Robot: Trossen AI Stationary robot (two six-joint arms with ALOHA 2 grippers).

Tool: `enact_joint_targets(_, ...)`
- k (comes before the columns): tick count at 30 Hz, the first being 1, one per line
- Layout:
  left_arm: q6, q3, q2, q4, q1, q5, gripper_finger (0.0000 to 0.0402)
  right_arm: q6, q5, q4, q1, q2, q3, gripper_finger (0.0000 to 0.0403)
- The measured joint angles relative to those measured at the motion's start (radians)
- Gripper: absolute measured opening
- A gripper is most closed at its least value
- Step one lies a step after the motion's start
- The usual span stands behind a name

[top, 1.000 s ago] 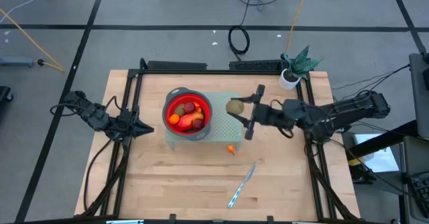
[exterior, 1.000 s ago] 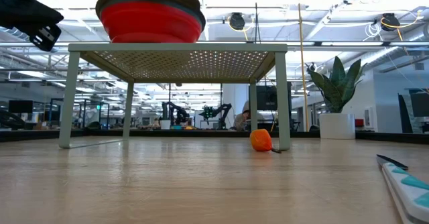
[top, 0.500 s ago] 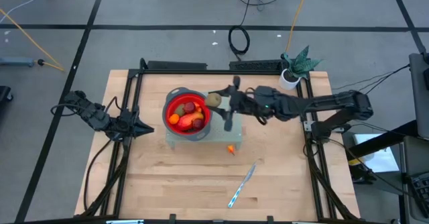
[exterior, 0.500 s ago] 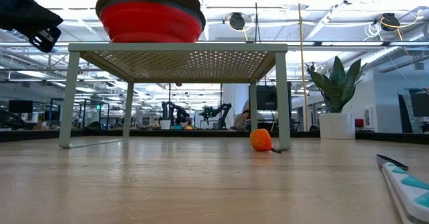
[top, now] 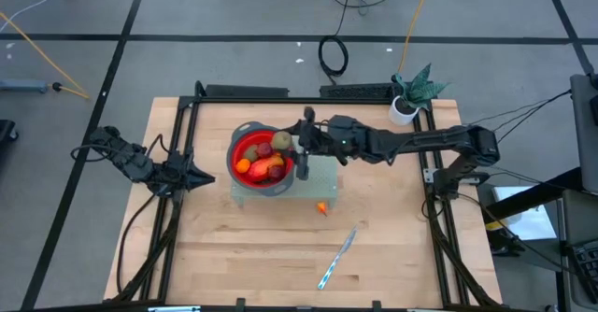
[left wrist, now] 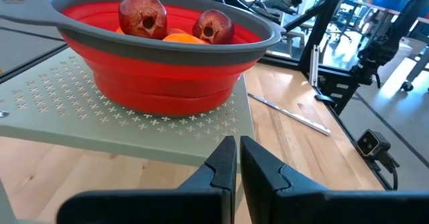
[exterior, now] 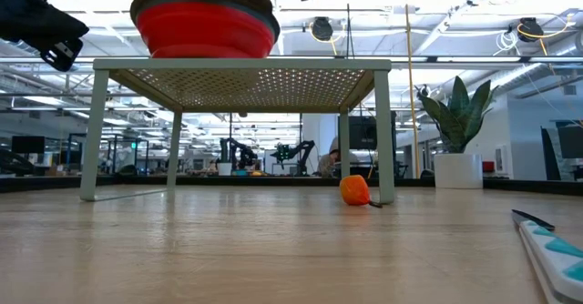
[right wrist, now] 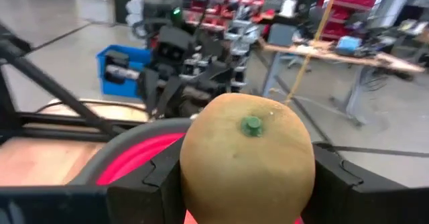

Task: Pick & Place Fruit
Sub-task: Put the kiwi into the red strainer bowl on the shelf

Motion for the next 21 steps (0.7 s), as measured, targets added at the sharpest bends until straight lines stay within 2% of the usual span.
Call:
enact_joint_targets(4,0.000,0.000,0.000,0.000,0.000,-0.001,0.0019,0.013,-0.046,0.002,-0.011,0.039,0.000,0.0199)
enact_joint_targets(13,-0.001,0.000,0.000,0.000,0.000,-0.002,0.0019,0.017,-0.049,-0.030,-0.012,0.074,-0.001,0.0199)
enact_joint_targets(21,-0.001,0.000,0.000,0.000,0.000,-0.002,0.0019,0.058,-0.049,-0.069,-0.012,0.073,-0.001,0.0217)
